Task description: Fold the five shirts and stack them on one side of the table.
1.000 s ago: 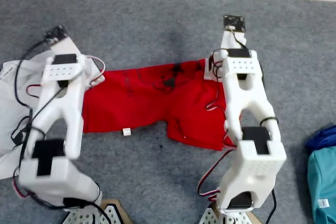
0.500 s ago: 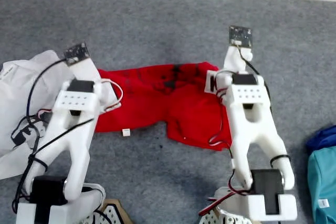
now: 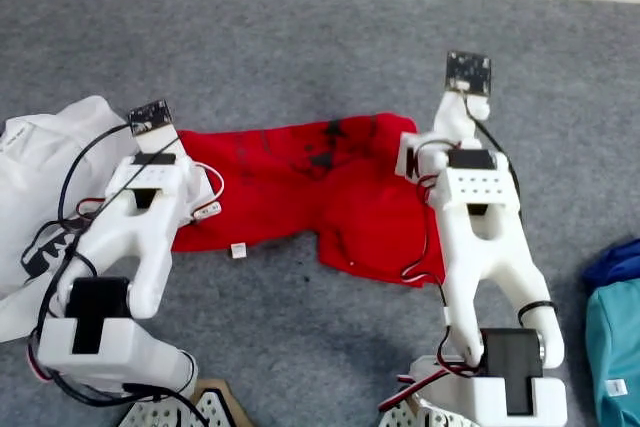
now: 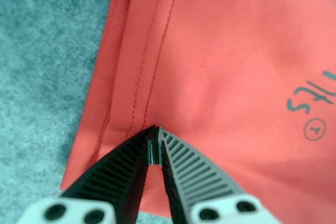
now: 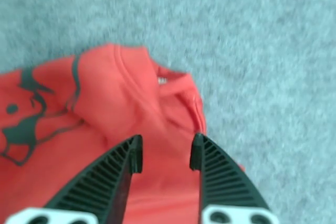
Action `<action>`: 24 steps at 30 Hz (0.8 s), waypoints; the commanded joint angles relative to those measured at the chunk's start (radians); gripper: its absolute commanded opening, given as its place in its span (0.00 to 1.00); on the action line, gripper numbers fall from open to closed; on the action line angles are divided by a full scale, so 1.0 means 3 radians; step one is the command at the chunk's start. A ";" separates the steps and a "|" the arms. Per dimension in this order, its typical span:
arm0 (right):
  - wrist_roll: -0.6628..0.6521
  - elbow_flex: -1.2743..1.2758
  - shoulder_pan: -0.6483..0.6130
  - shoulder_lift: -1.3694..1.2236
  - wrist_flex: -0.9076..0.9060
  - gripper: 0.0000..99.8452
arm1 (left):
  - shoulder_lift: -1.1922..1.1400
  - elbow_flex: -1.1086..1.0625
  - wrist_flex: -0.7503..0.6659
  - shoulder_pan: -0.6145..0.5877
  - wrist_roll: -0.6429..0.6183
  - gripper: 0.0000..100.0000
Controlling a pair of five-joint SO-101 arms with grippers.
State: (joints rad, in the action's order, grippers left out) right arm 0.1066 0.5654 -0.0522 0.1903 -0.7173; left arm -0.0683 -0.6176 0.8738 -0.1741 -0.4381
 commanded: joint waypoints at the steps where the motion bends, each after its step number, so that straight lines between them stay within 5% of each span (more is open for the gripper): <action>1: 0.0036 0.0043 0.0003 0.0187 0.0003 0.16 | -0.0095 0.0207 0.0107 -0.0202 0.0041 0.01; 24: 0.0010 0.0325 -0.0176 0.0156 -0.0084 0.16 | -0.0141 0.0427 0.0133 -0.0846 0.0020 0.01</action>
State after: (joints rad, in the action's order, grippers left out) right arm 0.1066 0.6682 -0.0936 0.1933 -0.7373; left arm -0.1112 -0.5224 0.9122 -0.3859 -0.4365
